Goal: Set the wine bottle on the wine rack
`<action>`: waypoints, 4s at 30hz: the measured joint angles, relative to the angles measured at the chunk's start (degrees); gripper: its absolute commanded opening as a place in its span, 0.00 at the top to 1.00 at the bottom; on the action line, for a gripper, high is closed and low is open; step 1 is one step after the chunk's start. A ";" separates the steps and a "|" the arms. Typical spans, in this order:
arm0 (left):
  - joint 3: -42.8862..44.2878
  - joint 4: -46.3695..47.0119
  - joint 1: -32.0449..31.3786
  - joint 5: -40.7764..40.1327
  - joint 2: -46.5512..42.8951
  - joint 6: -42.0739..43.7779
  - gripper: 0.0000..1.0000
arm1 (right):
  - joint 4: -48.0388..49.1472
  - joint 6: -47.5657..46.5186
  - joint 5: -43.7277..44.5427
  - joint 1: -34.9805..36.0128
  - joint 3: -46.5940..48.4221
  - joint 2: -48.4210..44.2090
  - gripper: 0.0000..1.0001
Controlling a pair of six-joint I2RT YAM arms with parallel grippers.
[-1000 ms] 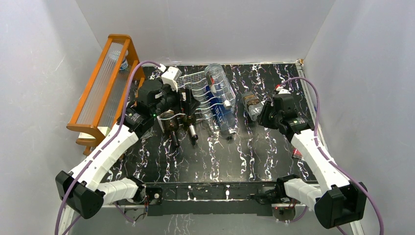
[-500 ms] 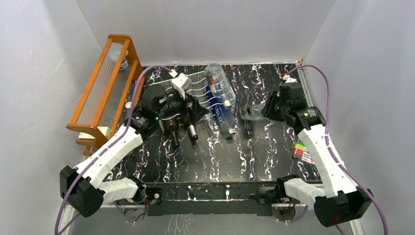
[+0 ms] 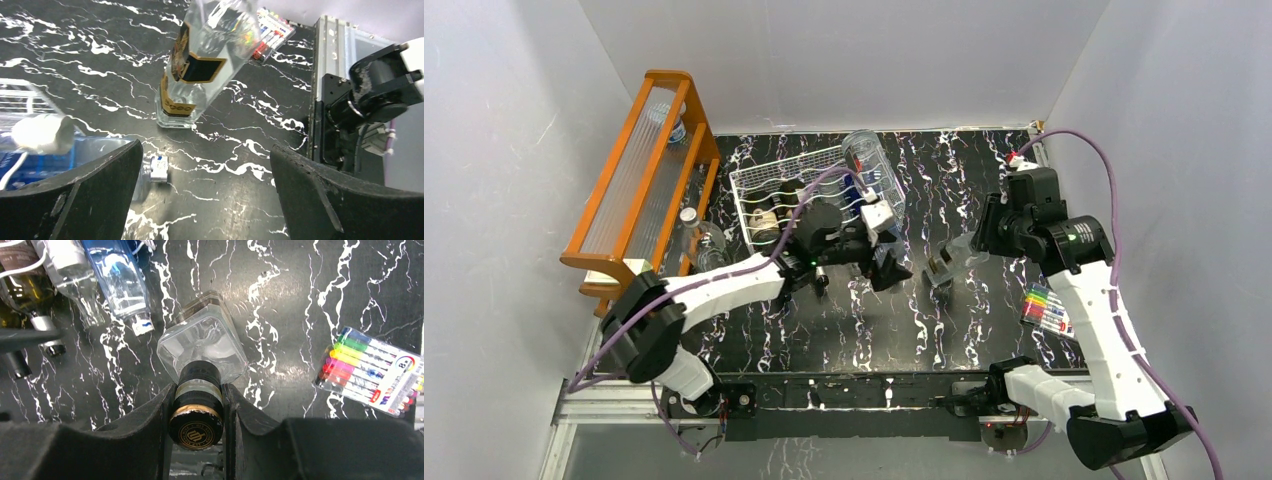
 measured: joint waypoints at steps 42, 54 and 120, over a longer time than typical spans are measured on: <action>2.49 44.46 -15.58 -24.26 32.22 15.41 1.00 | -13.46 2.03 -5.57 0.00 15.17 -2.47 0.83; -1.79 39.85 -15.28 -21.42 27.41 36.48 1.00 | -8.13 1.22 -8.55 0.00 16.65 -5.84 0.20; 5.57 5.05 -2.05 -10.29 7.58 66.75 0.02 | -0.72 -10.14 -23.96 8.09 4.87 6.54 1.00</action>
